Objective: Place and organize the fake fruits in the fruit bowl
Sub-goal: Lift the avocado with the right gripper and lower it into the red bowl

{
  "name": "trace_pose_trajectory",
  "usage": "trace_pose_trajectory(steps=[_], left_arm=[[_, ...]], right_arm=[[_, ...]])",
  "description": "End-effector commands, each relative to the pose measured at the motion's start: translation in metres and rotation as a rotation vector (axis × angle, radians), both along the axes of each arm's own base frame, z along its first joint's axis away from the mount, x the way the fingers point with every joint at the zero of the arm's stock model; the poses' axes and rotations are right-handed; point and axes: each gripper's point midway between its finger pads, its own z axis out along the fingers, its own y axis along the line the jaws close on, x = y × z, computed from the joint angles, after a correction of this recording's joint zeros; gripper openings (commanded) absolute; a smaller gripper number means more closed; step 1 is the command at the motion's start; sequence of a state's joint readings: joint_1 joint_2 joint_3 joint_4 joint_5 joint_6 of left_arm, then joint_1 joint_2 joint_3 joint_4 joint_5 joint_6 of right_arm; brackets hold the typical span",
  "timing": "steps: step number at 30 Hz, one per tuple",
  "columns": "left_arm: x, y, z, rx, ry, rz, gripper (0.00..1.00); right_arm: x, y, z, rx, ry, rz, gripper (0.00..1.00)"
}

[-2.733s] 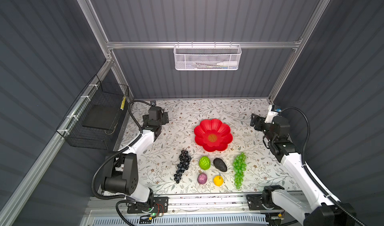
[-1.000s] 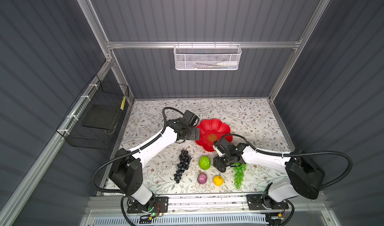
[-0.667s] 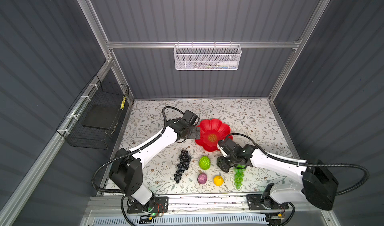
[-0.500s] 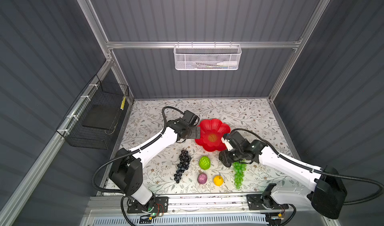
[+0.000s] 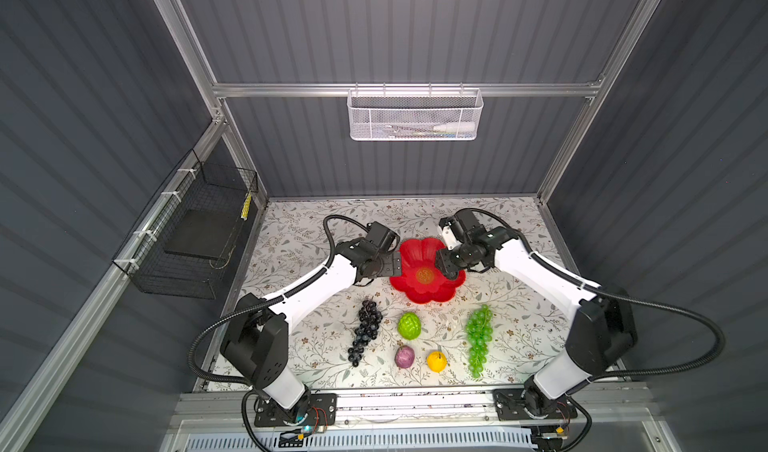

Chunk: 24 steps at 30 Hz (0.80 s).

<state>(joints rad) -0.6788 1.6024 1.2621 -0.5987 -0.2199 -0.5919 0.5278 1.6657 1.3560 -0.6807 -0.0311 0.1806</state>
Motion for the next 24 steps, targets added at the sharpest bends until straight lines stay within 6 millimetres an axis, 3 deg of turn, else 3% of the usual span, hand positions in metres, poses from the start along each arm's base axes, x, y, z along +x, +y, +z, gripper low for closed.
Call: trace_pose_trajectory(steps=[1, 10, 17, 24], left_arm=[[-0.011, 0.013, -0.001, 0.004, 0.021, 0.033, 0.99], [-0.015, 0.02, -0.003, 0.005, 0.027, 0.063, 0.99], [-0.02, 0.029, 0.002, 0.008, 0.018, 0.094, 0.99], [-0.022, 0.033, 0.009, 0.011, 0.004, 0.101, 0.99]], right_arm=[[0.027, 0.012, -0.007, -0.006, -0.03, 0.051, 0.42], [0.073, 0.031, -0.047, -0.031, 0.0, 0.087, 0.44], [0.078, 0.038, -0.075, -0.028, 0.051, 0.096, 0.45], [0.079, 0.039, -0.087, -0.033, 0.075, 0.084, 0.49]])
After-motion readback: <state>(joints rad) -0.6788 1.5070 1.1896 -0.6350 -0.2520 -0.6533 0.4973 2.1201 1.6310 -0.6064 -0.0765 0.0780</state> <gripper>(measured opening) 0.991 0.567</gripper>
